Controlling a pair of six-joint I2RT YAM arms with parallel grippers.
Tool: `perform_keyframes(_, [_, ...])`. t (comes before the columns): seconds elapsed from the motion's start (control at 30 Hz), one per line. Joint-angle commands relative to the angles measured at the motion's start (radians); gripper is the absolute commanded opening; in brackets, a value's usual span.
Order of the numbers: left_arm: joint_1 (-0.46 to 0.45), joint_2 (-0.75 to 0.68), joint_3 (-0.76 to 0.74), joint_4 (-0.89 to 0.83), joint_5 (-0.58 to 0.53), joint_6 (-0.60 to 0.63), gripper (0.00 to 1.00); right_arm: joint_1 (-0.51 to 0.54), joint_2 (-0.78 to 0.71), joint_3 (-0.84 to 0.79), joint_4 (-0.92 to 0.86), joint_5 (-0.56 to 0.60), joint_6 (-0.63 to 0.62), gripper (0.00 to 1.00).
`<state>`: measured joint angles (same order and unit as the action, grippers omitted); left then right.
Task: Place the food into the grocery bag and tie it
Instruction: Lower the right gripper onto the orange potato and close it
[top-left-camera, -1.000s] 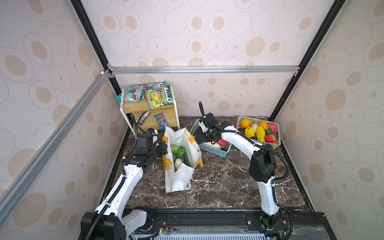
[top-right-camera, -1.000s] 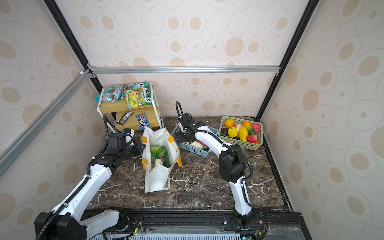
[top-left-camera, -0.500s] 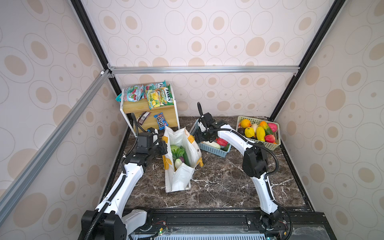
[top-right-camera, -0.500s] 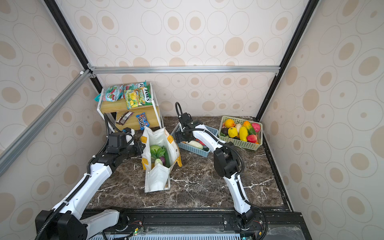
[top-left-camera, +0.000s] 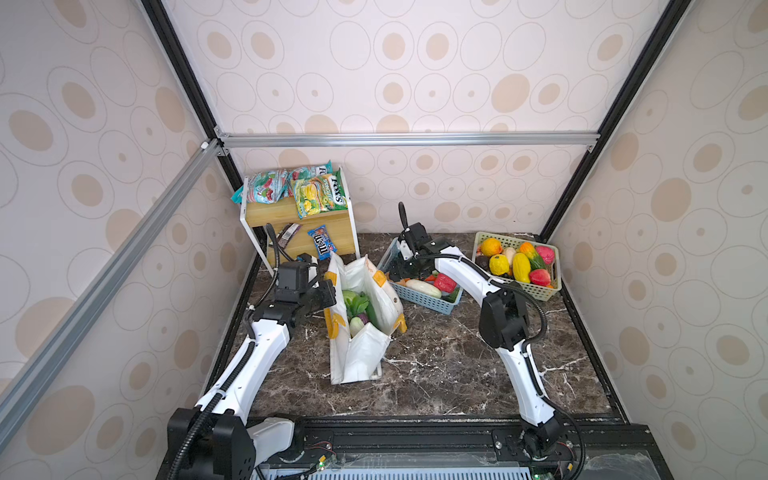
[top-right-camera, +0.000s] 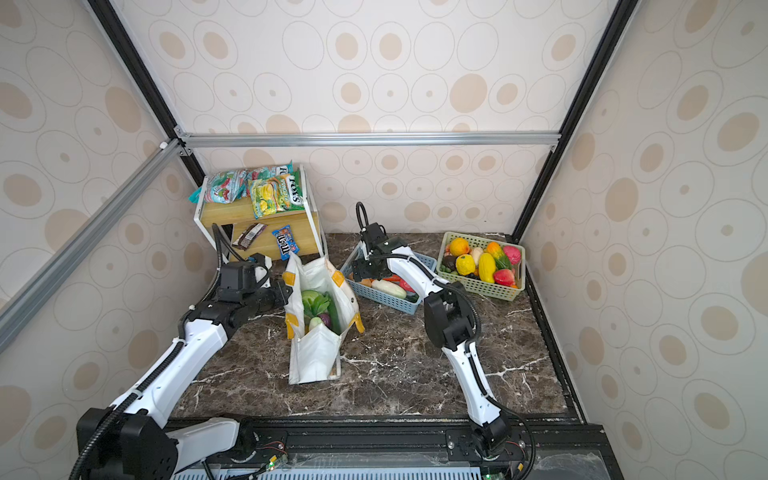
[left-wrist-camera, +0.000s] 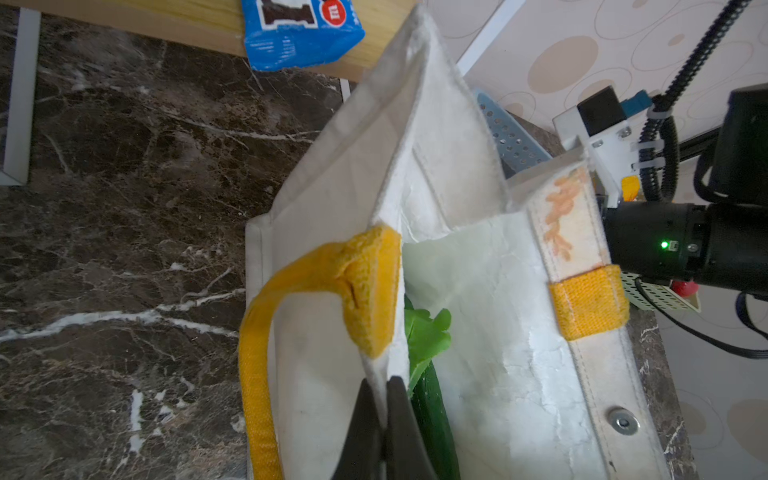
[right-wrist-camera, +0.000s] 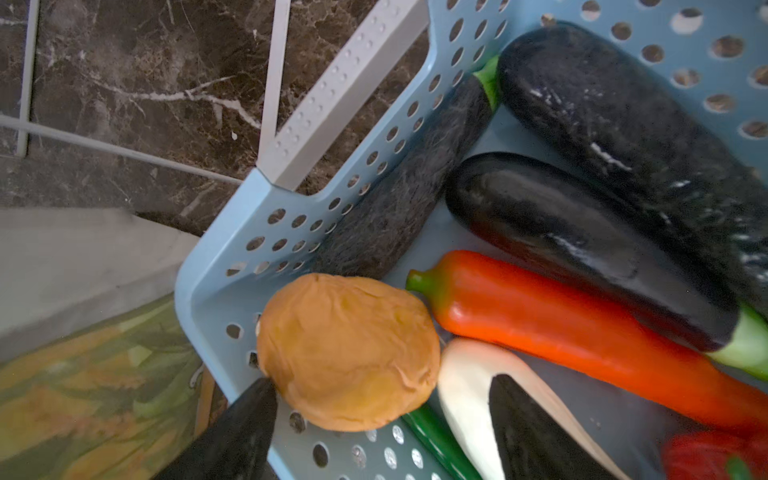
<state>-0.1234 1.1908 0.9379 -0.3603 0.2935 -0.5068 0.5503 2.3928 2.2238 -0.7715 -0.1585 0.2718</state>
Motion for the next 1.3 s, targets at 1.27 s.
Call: perform_keyframes(1.27, [0.006, -0.014, 0.039, 0.017, -0.007, -0.010, 0.00, -0.044, 0.003, -0.035, 0.010, -0.014, 0.009, 0.79])
